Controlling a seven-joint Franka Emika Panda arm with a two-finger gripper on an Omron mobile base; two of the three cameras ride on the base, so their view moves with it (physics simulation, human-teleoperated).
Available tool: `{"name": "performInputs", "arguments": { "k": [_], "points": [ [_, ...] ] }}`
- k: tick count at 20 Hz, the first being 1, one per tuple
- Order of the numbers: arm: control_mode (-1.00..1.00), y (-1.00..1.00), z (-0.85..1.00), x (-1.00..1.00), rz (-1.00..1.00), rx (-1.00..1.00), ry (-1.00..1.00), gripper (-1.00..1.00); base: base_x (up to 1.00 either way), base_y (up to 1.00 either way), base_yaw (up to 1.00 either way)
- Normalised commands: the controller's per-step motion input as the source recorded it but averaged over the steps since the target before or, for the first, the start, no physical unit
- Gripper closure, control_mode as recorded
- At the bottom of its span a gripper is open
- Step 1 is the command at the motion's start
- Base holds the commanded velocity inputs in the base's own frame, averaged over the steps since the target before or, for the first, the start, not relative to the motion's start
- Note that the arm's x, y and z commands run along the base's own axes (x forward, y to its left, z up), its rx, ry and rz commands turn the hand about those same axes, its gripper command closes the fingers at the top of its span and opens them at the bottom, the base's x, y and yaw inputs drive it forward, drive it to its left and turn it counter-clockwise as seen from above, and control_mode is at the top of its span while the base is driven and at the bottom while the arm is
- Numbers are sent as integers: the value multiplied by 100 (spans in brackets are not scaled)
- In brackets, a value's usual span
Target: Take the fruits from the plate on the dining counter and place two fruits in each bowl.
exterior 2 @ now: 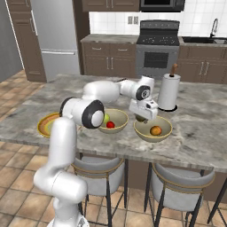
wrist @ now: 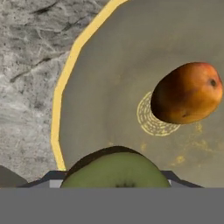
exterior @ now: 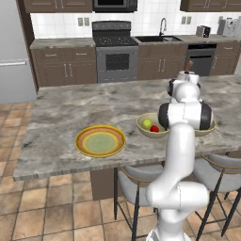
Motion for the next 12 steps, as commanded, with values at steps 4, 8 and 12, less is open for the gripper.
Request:
{"name": "performInputs", "arguments": {
  "k": [4,8,12],
  "points": [
    [-100,-39,-19,3,0,2,0,100,0,0,0],
    [-100,-38,-15,0,0,1,0,100,0,0,0],
    [-100,-25,-17,0,0,0,0,100,0,0,0]
  ]
}}
